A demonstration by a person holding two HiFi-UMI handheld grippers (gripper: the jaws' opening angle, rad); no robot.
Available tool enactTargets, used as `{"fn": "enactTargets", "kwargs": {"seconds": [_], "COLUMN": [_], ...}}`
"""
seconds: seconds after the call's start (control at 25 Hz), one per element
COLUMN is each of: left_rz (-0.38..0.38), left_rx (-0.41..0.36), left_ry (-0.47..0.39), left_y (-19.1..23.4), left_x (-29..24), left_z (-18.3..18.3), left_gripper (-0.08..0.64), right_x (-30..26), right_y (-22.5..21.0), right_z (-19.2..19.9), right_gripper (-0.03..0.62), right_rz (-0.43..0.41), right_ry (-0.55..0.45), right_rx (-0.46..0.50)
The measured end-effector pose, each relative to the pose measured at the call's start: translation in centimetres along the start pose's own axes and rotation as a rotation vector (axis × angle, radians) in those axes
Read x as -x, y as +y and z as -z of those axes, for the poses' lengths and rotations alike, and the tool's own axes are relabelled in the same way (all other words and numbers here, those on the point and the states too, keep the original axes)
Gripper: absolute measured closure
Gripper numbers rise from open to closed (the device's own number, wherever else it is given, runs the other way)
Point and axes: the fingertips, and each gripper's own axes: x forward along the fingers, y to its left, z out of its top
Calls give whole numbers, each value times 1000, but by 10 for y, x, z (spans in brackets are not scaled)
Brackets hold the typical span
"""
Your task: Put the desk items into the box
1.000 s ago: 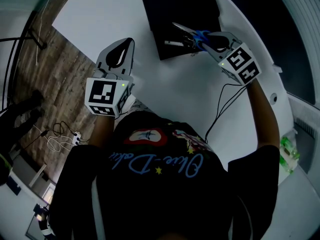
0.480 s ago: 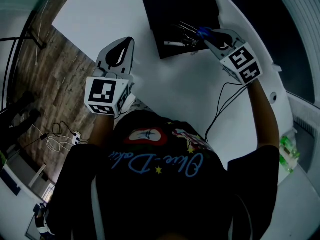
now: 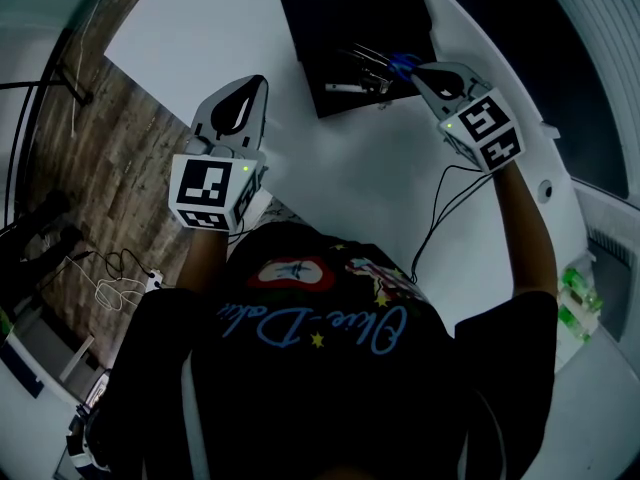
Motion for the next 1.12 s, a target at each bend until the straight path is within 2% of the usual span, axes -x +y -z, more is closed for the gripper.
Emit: {"fn": "enactTargets", "kwargs": {"seconds": [0.36, 0.64, 0.92, 1.12], "left_rz": [16, 37, 65, 64], "left_rx": [-11, -21, -35, -41], "left_ry": [-16, -35, -60, -68], "left_y": [-8, -17, -31, -35], "left_x": [3, 6, 10, 16], "left_z": [-6, -14, -22, -24], "left_gripper": [552, 552, 552, 552], "right_x": [20, 36, 51, 63], "right_y": [-4, -3, -2, 2], "right_z": [-13, -19, -22, -22], "right_gripper": [584, 584, 584, 584], "right_rz": [76, 120, 208, 255], "right_ry": [-82, -113, -197, -228], "right_rx": [-62, -74, -191, -236]}}
